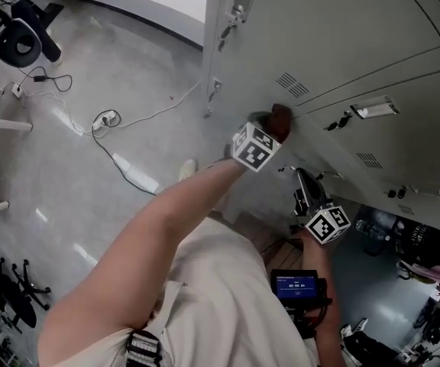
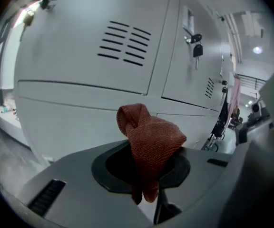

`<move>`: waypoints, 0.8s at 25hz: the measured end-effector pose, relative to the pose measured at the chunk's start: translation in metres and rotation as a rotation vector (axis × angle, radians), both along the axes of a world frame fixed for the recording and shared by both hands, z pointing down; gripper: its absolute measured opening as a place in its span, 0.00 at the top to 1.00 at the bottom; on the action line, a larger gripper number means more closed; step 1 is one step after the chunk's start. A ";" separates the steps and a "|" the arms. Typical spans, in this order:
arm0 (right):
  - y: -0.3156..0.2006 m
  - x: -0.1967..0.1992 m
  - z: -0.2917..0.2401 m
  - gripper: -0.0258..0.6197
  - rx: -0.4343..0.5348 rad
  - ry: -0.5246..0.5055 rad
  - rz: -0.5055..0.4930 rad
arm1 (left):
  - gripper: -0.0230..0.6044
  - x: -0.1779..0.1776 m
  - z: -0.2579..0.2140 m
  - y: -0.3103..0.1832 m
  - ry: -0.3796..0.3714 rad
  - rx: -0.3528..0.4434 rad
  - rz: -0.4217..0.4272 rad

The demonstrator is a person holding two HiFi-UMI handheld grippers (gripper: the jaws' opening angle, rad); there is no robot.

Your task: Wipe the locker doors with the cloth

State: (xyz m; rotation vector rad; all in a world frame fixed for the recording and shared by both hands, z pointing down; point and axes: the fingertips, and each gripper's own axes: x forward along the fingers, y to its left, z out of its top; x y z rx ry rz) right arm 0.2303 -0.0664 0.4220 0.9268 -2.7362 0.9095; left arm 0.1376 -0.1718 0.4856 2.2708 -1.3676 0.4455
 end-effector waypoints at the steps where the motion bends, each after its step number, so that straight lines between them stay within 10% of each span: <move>1: 0.001 -0.001 0.001 0.93 -0.007 0.004 0.006 | 0.86 0.007 -0.004 -0.008 -0.029 0.027 0.026; 8: 0.002 -0.002 0.004 0.93 -0.036 0.032 0.040 | 0.86 -0.001 0.005 -0.019 -0.031 0.007 0.018; 20: -0.005 -0.068 0.006 0.93 -0.047 0.037 0.006 | 0.85 -0.227 -0.006 -0.044 -0.286 0.056 -0.199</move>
